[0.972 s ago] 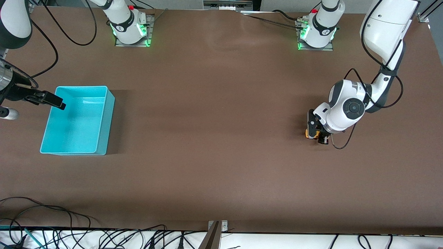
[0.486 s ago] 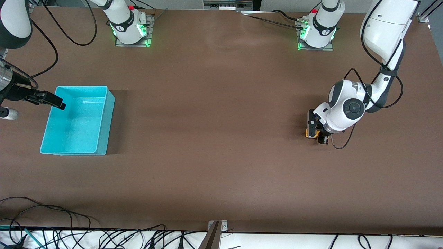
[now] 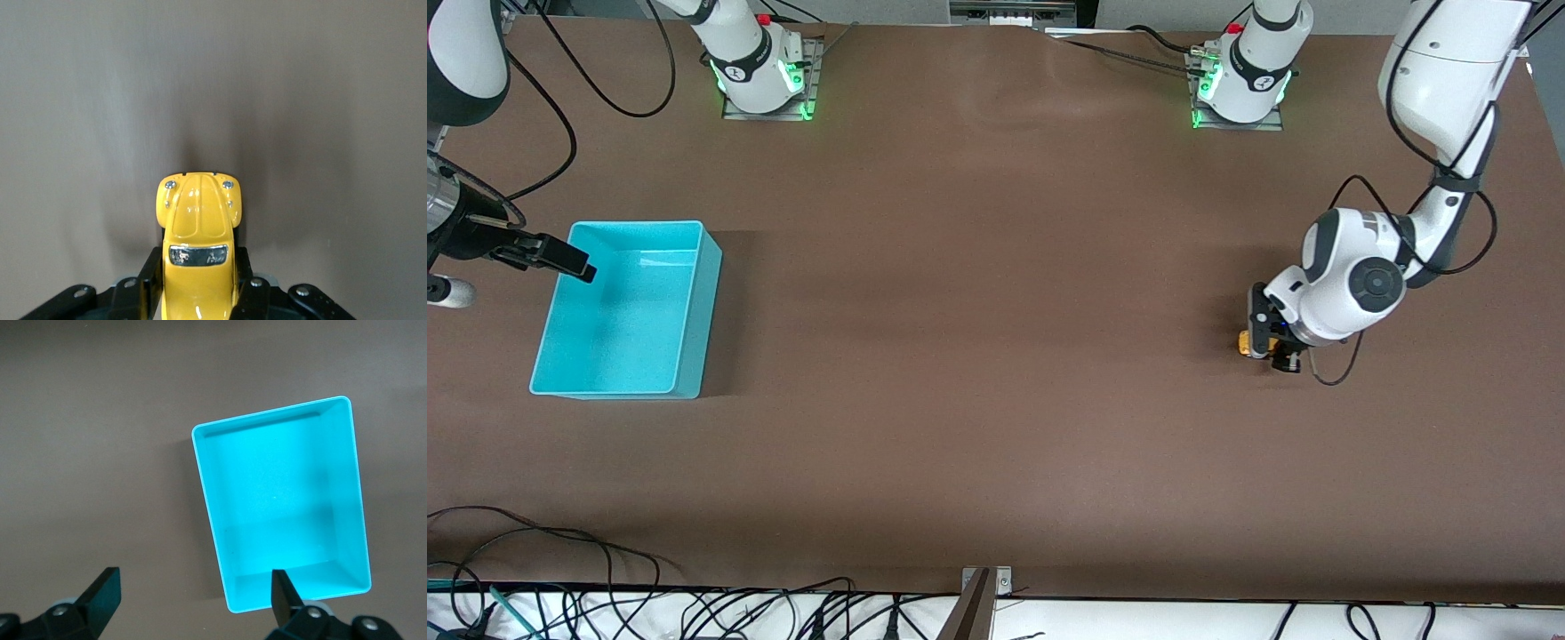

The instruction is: Wind up and store yellow beetle car

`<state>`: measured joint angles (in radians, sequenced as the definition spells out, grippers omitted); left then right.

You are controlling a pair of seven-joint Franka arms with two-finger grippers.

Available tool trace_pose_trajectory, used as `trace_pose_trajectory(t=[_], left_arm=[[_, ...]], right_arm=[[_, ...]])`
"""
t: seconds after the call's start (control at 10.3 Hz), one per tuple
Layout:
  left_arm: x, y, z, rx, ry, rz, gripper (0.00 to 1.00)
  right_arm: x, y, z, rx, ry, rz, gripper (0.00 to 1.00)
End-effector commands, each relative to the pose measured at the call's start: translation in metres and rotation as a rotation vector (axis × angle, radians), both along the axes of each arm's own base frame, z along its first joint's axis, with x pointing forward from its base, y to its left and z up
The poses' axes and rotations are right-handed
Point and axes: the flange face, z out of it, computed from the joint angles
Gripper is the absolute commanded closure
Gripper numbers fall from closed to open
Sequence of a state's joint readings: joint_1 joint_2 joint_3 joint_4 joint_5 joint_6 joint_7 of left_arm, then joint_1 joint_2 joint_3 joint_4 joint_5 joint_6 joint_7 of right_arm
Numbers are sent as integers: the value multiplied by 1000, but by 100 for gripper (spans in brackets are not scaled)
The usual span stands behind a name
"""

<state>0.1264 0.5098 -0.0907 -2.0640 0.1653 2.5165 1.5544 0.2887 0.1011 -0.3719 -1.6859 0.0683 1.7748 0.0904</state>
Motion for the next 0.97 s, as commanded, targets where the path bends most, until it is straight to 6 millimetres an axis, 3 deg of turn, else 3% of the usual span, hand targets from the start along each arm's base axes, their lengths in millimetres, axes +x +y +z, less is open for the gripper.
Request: trace_pose_trajectory(t=[0.0,0.19,0.49,0.87], left_arm=[[-1,56,-27,-2,47,-38,96],[-4,85,-27,-6,46,-25,96],[-9,109,-27,-8,46,1,96],[-6,110,-24,-6,39,0,94]], right_arm=[[2,-4,1,19,-2,9,0],[2,-3,1,19,-2,10,0],[2,-8,1,20,-3,21,0],[2,-8,1,20,-3,21,0]])
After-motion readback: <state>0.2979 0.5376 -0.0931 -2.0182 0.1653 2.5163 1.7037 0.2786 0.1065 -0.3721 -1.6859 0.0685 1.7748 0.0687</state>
